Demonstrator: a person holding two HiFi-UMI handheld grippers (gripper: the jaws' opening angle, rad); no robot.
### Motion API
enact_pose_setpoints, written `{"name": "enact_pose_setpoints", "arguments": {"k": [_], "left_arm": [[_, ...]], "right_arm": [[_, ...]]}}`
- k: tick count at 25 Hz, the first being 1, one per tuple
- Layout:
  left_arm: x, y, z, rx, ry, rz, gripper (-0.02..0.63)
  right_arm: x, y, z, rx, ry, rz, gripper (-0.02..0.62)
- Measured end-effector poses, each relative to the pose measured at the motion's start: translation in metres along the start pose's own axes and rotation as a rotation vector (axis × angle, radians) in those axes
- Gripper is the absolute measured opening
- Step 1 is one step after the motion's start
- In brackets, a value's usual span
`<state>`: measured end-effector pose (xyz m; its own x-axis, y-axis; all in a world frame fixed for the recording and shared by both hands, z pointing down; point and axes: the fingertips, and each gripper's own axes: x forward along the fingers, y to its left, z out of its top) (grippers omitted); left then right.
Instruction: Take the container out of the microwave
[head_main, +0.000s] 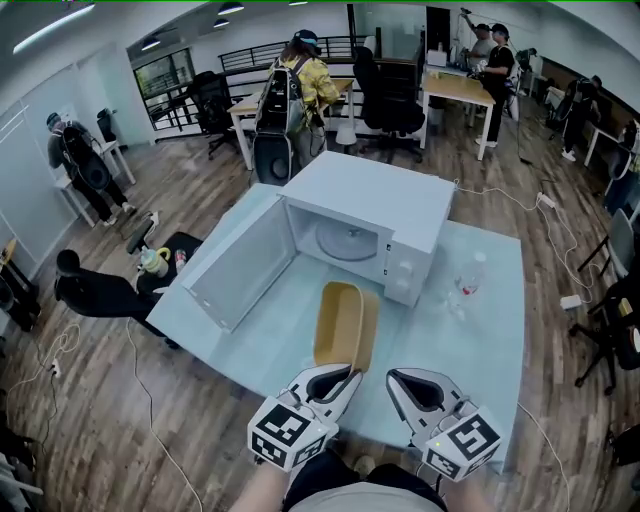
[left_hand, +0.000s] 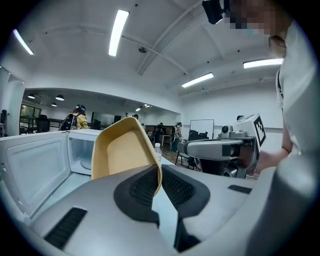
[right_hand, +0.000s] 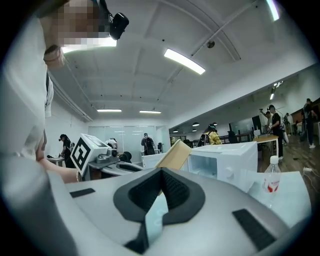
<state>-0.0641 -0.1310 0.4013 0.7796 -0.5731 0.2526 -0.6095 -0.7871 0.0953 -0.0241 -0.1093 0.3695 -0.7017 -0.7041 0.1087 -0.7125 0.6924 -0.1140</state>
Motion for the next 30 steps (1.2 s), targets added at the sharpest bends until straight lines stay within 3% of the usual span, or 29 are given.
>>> {"name": "enact_pose_setpoints", "arguments": {"k": [7, 18, 30], "left_arm": [[-0.004, -0.005, 0.015, -0.016, -0.047, 0.024, 0.037], [0.004, -0.005, -0.011, -0.076, 0.077, 0.078, 0.037], [0.027, -0.013, -0.016, -0.093, 0.108, 0.034, 0.037]], "right_arm": [[-0.010, -0.004, 0.004, -0.018, -0.011, -0.024, 0.009], [-0.018, -0.007, -0.011, 0.035, 0.004, -0.030, 0.009], [-0.025, -0.027, -0.024, 0.028, 0.028, -0.087, 0.009]]}}
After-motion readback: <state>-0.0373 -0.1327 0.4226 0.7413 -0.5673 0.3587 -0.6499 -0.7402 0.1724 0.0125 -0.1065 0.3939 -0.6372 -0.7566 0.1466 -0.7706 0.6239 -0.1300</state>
